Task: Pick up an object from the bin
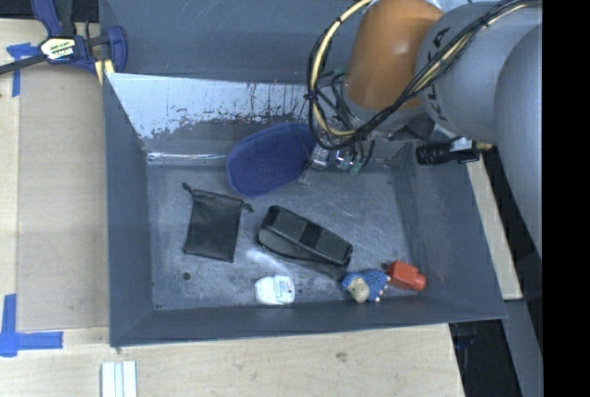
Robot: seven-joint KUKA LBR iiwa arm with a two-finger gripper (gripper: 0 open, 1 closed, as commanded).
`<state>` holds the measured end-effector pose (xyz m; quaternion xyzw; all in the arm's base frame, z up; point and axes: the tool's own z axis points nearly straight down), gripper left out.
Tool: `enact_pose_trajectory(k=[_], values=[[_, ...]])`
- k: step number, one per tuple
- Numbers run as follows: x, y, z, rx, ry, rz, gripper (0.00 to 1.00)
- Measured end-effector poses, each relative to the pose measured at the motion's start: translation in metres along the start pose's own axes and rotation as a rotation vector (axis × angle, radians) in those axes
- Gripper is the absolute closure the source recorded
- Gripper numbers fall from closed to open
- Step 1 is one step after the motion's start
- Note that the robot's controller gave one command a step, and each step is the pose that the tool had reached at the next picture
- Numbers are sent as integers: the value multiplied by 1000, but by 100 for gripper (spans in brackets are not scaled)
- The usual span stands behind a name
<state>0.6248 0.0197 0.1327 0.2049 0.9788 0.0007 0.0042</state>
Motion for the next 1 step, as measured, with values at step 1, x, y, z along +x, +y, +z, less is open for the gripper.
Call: enact_pose_trajectory(k=[1], values=[[15, -4, -82, -2, -2, -11, 100]])
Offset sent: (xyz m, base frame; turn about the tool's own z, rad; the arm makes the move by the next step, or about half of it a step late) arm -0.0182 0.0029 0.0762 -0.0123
